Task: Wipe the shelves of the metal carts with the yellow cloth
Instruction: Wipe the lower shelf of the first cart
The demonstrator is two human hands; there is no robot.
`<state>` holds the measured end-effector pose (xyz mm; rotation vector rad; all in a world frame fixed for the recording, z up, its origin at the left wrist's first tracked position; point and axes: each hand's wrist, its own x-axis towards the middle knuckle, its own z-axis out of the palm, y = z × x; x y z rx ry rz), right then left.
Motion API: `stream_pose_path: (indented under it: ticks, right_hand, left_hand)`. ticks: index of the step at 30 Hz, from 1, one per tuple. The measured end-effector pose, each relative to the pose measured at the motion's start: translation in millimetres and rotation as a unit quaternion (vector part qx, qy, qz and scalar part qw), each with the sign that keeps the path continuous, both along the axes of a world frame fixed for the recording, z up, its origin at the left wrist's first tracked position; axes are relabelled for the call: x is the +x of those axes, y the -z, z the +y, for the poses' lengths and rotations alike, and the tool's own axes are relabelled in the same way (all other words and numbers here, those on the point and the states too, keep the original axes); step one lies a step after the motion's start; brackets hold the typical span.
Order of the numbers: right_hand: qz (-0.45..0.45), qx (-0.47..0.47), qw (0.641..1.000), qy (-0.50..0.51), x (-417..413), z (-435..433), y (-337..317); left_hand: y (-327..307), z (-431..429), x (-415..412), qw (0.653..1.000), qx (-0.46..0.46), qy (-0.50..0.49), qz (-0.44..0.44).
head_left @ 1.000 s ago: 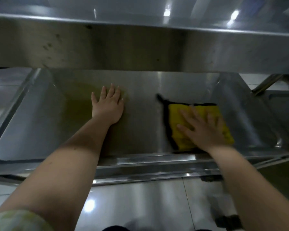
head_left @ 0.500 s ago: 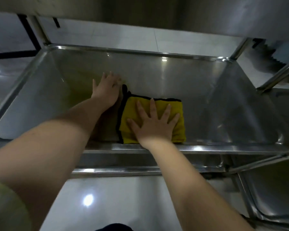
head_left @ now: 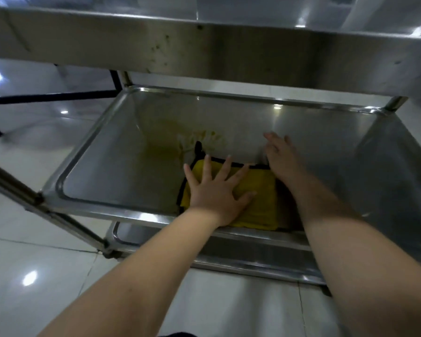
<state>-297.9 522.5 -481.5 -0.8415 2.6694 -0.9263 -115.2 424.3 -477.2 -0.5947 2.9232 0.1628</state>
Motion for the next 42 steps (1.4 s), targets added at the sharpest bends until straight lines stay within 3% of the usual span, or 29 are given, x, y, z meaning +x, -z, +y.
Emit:
stream_pose_path:
  ticks: [3, 6, 12, 19, 22, 29, 37, 42]
  right_hand:
    - [0.096, 0.193, 0.976, -0.042, 3.4, -13.1, 6.3]
    - [0.121, 0.239, 0.962, -0.051, 8.5, -21.2, 12.4]
    - [0.142, 0.259, 0.955, -0.04, 9.7, -22.9, 17.7]
    - [0.139, 0.264, 0.954, -0.041, 4.2, -29.0, 19.5]
    - [0.13, 0.249, 0.959, -0.044, 3.0, -28.8, 19.4]
    - [0.136, 0.246, 0.959, -0.041, 13.9, -27.7, 16.3]
    - [0.132, 0.248, 0.959, -0.026, 14.4, -32.4, 18.3]
    - [0.131, 0.247, 0.96, -0.027, 10.9, -35.1, 17.3]
  left_hand:
    - [-4.2, -51.8, 35.4, 0.995, 0.012, -0.091, -0.029]
    - [-4.0, -56.1, 40.9, 0.984, 0.011, -0.166, -0.065]
    - [3.3, -79.6, -19.9, 0.995, -0.008, -0.102, -0.01]
    - [-0.2, -143.7, -148.2, 0.992, 0.0, -0.121, -0.019]
    - [-1.0, -131.6, -119.0, 0.996, 0.001, -0.079, -0.033]
    - [-4.6, -62.1, 43.2, 0.994, -0.024, -0.013, -0.104]
    - [-4.0, -146.8, -125.3, 0.996, 0.012, -0.088, -0.026]
    - [-2.7, -129.8, -95.6, 0.999, 0.002, -0.018, -0.044]
